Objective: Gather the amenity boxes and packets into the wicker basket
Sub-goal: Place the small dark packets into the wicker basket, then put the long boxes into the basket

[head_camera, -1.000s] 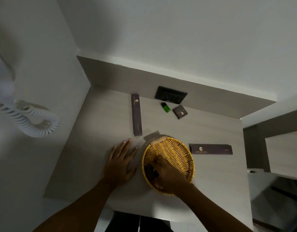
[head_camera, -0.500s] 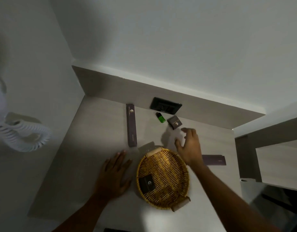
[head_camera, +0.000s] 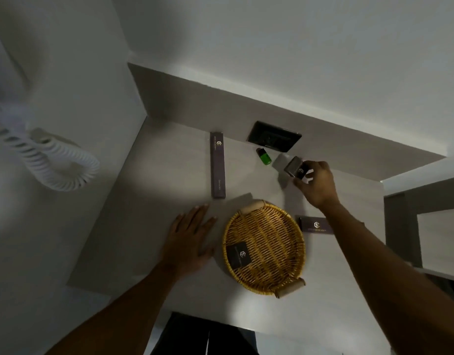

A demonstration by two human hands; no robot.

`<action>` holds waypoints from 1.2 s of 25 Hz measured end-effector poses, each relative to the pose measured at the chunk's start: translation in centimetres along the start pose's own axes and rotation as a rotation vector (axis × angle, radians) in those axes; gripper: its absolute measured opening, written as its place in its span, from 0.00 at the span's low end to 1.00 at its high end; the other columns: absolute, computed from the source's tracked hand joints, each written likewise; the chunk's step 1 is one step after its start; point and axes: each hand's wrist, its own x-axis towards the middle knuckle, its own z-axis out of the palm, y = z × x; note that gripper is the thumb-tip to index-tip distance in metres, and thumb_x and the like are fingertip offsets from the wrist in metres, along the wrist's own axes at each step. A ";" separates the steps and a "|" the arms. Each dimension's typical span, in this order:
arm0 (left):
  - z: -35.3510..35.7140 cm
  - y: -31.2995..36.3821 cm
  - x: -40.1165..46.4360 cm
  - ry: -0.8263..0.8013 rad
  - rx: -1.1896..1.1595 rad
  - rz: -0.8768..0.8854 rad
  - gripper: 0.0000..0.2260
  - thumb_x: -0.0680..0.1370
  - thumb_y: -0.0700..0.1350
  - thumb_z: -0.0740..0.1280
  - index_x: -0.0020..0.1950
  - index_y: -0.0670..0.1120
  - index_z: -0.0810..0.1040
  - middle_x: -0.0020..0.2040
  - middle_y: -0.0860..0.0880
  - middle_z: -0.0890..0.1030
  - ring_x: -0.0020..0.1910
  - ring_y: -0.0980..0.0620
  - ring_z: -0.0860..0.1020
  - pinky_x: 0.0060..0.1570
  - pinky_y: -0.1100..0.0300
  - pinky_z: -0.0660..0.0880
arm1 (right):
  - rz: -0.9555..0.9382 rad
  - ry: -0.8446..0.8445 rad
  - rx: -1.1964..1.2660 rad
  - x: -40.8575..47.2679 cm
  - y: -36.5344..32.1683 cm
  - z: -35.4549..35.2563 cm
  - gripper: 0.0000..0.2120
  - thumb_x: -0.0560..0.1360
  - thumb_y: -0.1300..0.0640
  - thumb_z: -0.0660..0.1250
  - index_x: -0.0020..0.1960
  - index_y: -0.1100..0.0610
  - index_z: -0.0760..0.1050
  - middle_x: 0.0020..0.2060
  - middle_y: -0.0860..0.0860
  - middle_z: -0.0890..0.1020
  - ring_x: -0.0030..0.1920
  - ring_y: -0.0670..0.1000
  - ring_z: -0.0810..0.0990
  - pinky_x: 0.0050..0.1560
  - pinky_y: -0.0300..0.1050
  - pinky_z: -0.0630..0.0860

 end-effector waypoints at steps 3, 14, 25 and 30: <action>-0.2 0.0 0.0 0.012 -0.010 0.028 0.33 0.76 0.63 0.61 0.79 0.53 0.62 0.82 0.45 0.57 0.80 0.45 0.56 0.75 0.42 0.59 | -0.317 -0.148 -0.039 -6.8 -0.1 -1.9 0.27 0.70 0.59 0.75 0.66 0.55 0.70 0.63 0.55 0.70 0.56 0.53 0.75 0.52 0.36 0.73; 0.4 -0.2 0.0 0.013 0.036 0.031 0.32 0.78 0.66 0.54 0.80 0.53 0.60 0.82 0.46 0.56 0.81 0.46 0.54 0.77 0.43 0.54 | -0.431 -0.490 -0.175 -14.5 0.6 5.4 0.33 0.72 0.63 0.71 0.74 0.53 0.64 0.74 0.52 0.63 0.73 0.55 0.64 0.73 0.48 0.66; 1.0 -0.7 0.1 0.042 0.012 0.036 0.32 0.78 0.66 0.55 0.80 0.54 0.59 0.83 0.47 0.55 0.81 0.47 0.53 0.77 0.44 0.54 | -0.178 -0.047 -0.135 -11.3 4.8 -1.2 0.21 0.74 0.58 0.69 0.67 0.57 0.72 0.64 0.57 0.75 0.62 0.58 0.74 0.58 0.50 0.73; 1.3 -0.9 0.3 0.026 0.037 0.043 0.33 0.78 0.66 0.54 0.80 0.55 0.56 0.83 0.47 0.53 0.81 0.47 0.52 0.76 0.43 0.54 | -0.166 -0.299 -0.521 -9.6 7.8 -1.6 0.25 0.70 0.52 0.72 0.66 0.55 0.73 0.65 0.56 0.75 0.62 0.59 0.74 0.61 0.57 0.68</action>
